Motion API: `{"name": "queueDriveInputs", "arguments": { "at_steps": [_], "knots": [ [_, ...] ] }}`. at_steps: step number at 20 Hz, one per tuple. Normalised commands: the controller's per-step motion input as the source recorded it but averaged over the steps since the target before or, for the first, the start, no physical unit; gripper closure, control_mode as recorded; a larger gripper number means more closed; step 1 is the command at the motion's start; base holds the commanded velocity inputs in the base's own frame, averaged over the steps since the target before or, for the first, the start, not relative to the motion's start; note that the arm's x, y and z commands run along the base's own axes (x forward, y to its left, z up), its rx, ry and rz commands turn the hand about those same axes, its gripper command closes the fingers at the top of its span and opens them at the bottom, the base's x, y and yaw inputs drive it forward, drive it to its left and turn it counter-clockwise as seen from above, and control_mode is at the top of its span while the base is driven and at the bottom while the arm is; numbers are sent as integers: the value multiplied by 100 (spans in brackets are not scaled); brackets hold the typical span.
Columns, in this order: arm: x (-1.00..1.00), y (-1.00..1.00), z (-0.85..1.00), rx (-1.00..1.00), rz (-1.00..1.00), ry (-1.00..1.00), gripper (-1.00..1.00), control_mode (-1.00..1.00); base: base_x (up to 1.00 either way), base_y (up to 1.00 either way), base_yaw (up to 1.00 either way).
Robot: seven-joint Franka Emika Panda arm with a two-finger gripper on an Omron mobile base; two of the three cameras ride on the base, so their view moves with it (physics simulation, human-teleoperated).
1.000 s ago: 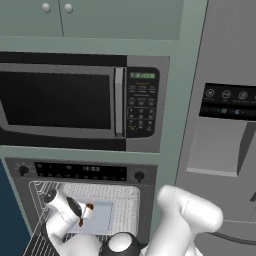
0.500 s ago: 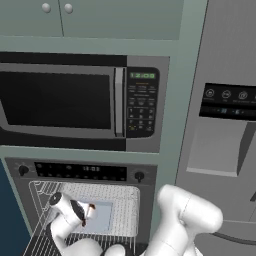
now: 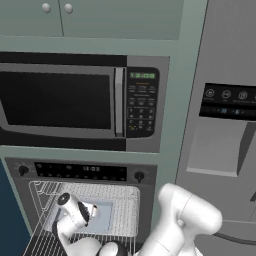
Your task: Place the chicken drumstick on the bottom rack of the oven.
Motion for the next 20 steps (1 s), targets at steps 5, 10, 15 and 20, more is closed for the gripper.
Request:
{"name": "queueDriveInputs", "arguments": {
  "at_steps": [5,10,15,20],
  "knots": [
    [4,0,-31,1,3,0,100,-100,0,0,0],
    [0,0,-4,0,1,0,-100,-100,0,0,0],
    [0,0,0,0,0,0,-100,-100,0,0,0],
    [-2,3,14,0,0,0,-100,-100,0,0,0]
  ]
}}
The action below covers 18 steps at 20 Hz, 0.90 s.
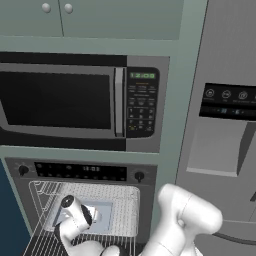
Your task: Place the chicken drumstick on the bottom rack of the oven.
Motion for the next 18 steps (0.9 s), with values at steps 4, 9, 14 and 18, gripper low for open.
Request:
{"name": "queueDriveInputs", "arguments": {
  "at_steps": [4,9,14,18],
  "knots": [
    [-24,0,63,0,0,-2,-100,-100,0,0,0],
    [-53,8,82,-7,0,-3,-100,-100,0,0,0],
    [-68,4,91,-6,0,0,-100,-100,0,0,0],
    [-81,0,100,0,0,0,-100,-100,0,0,0]
  ]
}}
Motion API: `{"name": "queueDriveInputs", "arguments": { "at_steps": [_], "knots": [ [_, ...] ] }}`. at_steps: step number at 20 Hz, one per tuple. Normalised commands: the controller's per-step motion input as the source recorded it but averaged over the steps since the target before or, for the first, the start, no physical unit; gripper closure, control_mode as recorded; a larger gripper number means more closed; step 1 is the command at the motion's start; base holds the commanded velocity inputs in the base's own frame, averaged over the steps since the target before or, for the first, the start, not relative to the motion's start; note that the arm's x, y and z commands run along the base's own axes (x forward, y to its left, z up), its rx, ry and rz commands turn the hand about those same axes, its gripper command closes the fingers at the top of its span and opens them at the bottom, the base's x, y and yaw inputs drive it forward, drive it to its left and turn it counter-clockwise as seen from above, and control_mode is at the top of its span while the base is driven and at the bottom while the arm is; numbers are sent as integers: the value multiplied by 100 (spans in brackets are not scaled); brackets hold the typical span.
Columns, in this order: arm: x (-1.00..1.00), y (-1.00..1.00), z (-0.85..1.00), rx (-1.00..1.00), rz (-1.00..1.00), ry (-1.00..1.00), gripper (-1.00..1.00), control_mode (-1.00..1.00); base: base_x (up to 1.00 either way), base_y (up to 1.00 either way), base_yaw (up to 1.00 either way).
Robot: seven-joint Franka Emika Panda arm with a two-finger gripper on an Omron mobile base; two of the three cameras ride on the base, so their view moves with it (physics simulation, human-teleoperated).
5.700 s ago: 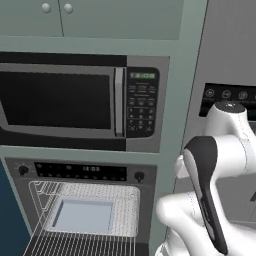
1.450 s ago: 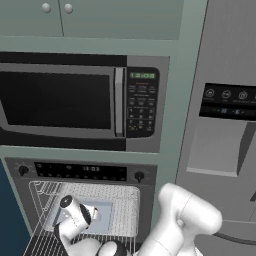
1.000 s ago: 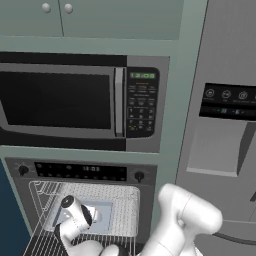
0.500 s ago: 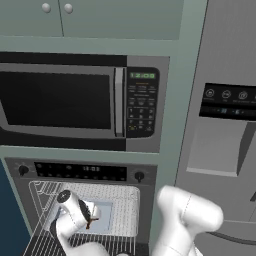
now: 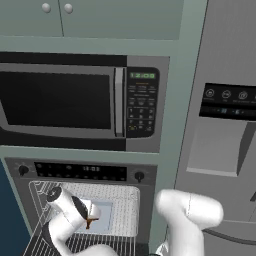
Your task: Place the chicken drumstick on the bottom rack of the oven.
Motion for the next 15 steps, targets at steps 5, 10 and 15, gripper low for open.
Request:
{"name": "queueDriveInputs", "arguments": {
  "at_steps": [5,10,15],
  "knots": [
    [-85,0,93,0,0,0,-100,-100,0,0,0],
    [-79,0,100,0,0,0,-100,-100,0,0,0],
    [-68,0,97,0,0,-1,-100,-100,0,0,0]
  ]
}}
